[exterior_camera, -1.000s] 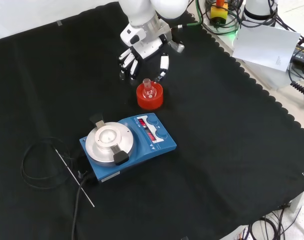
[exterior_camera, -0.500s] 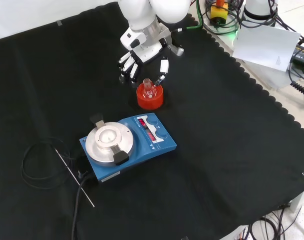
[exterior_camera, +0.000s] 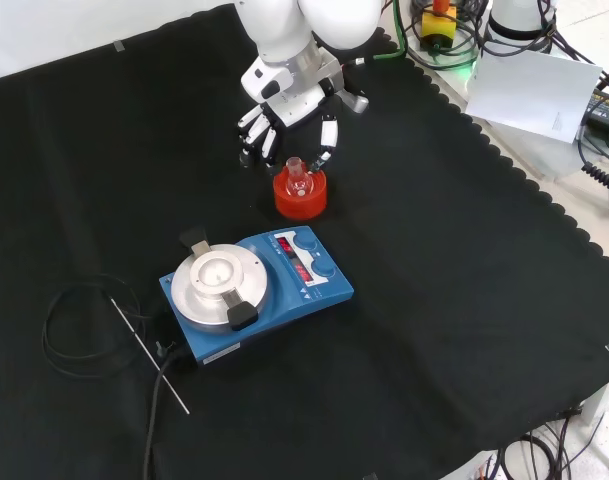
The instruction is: Pick up the round-bottom flask.
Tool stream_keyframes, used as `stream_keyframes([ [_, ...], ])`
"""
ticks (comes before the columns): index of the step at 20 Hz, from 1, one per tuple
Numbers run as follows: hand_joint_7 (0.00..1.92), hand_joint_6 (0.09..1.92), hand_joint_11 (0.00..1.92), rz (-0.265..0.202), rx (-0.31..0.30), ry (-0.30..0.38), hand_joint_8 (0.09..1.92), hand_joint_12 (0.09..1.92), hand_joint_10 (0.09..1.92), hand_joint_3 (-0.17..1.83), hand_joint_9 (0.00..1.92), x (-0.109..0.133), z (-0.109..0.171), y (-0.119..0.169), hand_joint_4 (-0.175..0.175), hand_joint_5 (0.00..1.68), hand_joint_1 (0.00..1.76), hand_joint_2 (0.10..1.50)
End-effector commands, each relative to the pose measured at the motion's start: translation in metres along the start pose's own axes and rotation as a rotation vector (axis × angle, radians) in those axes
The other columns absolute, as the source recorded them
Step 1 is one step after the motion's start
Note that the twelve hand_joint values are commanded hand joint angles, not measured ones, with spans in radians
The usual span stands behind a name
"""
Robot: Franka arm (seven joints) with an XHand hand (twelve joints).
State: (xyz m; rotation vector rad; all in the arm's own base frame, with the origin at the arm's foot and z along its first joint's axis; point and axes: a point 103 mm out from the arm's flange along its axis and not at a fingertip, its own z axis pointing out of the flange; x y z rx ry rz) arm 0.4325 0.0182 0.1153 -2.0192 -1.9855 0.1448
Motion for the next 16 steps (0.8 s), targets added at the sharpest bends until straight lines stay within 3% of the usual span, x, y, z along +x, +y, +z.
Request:
stream_keyframes([
  [1, 0.21, 0.75, 0.09, 0.001, 0.002, 0.0, 0.67, 1.43, 0.68, 0.7, 0.43, -0.0011, 0.001, -0.0006, -0.084, 0.77, 0.94, 0.63],
  [8, 0.22, 0.78, 0.09, 0.012, 0.01, 0.015, 0.67, 1.43, 0.69, 0.7, 0.44, 0.0018, -0.0042, 0.0027, -0.091, 0.82, 0.94, 0.64],
  [16, 0.24, 0.81, 0.12, 0.013, 0.02, -0.036, 0.68, 1.43, 0.69, 0.7, 0.46, 0.0015, -0.0005, 0.0037, -0.113, 0.91, 0.93, 0.66],
])
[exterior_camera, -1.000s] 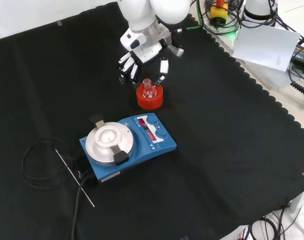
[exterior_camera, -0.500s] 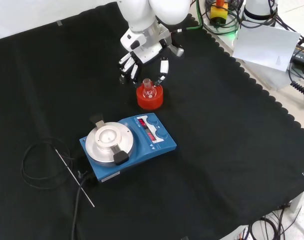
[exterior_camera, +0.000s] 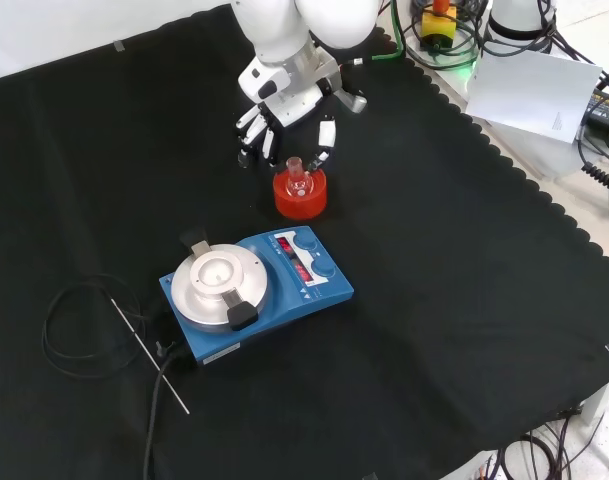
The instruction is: Pick up the round-bottom flask.
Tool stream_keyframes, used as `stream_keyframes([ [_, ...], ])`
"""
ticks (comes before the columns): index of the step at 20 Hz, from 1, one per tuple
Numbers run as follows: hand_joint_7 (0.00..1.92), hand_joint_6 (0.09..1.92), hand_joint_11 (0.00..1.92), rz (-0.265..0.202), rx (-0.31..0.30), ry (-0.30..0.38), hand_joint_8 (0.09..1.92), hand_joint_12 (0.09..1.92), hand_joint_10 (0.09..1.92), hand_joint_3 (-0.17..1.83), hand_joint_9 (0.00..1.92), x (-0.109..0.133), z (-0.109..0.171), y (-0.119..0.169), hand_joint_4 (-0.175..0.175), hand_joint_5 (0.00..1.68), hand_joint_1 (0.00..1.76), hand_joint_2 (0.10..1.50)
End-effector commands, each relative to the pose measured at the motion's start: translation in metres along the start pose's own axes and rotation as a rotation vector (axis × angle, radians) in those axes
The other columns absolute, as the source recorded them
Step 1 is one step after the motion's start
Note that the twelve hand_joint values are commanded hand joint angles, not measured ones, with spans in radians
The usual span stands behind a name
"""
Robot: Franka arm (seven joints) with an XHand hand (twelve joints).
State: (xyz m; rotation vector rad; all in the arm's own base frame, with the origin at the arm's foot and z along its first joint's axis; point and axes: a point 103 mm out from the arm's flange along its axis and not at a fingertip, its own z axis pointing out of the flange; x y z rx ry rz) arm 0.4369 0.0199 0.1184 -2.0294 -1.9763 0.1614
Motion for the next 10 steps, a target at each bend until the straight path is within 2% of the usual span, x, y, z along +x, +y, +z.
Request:
stream_keyframes([
  [1, 0.24, 0.82, 0.13, 0.003, 0.018, -0.029, 0.68, 1.42, 0.69, 0.7, 0.46, -0.0006, 0.0043, 0.0003, -0.113, 0.89, 0.94, 0.66],
  [5, 0.22, 0.83, 0.13, -0.001, 0.011, -0.035, 0.68, 1.41, 0.68, 0.69, 0.46, 0.0002, 0.0057, -0.0004, -0.113, 0.85, 0.95, 0.65],
  [7, 0.23, 0.83, 0.14, -0.001, -0.004, -0.037, 0.68, 1.41, 0.68, 0.68, 0.46, 0.0004, 0.0048, -0.0008, -0.113, 0.9, 0.95, 0.66],
  [8, 0.23, 0.88, 0.14, 0.001, -0.013, -0.043, 0.69, 1.41, 0.68, 0.59, 0.47, 0.0007, 0.004, -0.0011, -0.011, 0.95, 0.98, 0.73],
  [9, 0.24, 0.92, 0.16, 0.001, -0.029, -0.045, 0.69, 1.41, 0.68, 0.5, 0.48, 0.0008, 0.0028, -0.0017, 0.072, 0.99, 1.01, 0.8],
  [10, 0.26, 0.94, 0.17, 0.004, -0.04, -0.046, 0.69, 1.4, 0.67, 0.44, 0.5, 0.0012, 0.0013, -0.0021, 0.123, 1.02, 1.03, 0.85],
])
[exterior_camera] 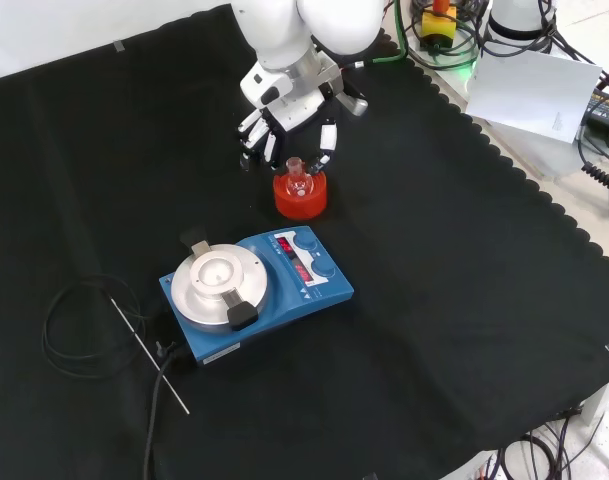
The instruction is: Pick up the round-bottom flask.
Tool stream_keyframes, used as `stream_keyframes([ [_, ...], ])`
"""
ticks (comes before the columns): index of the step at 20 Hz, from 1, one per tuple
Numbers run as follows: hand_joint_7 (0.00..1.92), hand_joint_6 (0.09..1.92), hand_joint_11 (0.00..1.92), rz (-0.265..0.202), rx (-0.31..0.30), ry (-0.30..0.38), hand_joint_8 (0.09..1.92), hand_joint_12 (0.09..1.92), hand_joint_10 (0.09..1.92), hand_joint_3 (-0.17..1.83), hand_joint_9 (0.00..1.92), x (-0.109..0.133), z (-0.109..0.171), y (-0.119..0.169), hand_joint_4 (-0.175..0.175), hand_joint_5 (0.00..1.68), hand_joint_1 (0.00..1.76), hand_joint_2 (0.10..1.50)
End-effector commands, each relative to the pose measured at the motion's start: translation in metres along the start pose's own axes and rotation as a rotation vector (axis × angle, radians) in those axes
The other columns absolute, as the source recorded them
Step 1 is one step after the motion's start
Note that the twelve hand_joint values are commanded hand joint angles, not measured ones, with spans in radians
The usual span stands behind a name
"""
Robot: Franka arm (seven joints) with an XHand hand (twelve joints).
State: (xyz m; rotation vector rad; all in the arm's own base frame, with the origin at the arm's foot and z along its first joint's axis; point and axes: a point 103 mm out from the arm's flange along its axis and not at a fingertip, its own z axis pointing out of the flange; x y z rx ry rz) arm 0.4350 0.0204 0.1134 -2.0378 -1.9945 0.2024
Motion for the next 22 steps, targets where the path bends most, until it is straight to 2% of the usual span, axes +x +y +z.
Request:
stream_keyframes([
  [1, 0.28, 0.96, 0.19, 0.006, -0.062, -0.02, 0.69, 1.39, 0.66, 0.43, 0.52, 0.002, -0.006, -0.003, 0.15, 1.03, 1.03, 0.86],
  [3, 0.31, 1.0, 0.24, 0.013, -0.08, -0.031, 0.68, 1.38, 0.63, 0.53, 0.57, 0.002, -0.011, -0.004, 0.17, 1.05, 1.04, 0.82],
  [8, 0.35, 1.06, 0.29, 0.02, -0.075, -0.035, 0.67, 1.36, 0.61, 0.7, 0.62, 0.0, -0.031, -0.008, 0.175, 1.06, 1.05, 0.74],
  [14, 0.35, 1.07, 0.3, 0.033, -0.069, -0.066, 0.67, 1.36, 0.6, 0.74, 0.62, 0.003, -0.075, -0.017, 0.175, 1.07, 1.06, 0.72],
  [22, 0.34, 1.06, 0.29, 0.024, -0.118, -0.088, 0.67, 1.37, 0.6, 0.76, 0.61, 0.025, -0.131, -0.015, 0.175, 1.08, 1.06, 0.7],
])
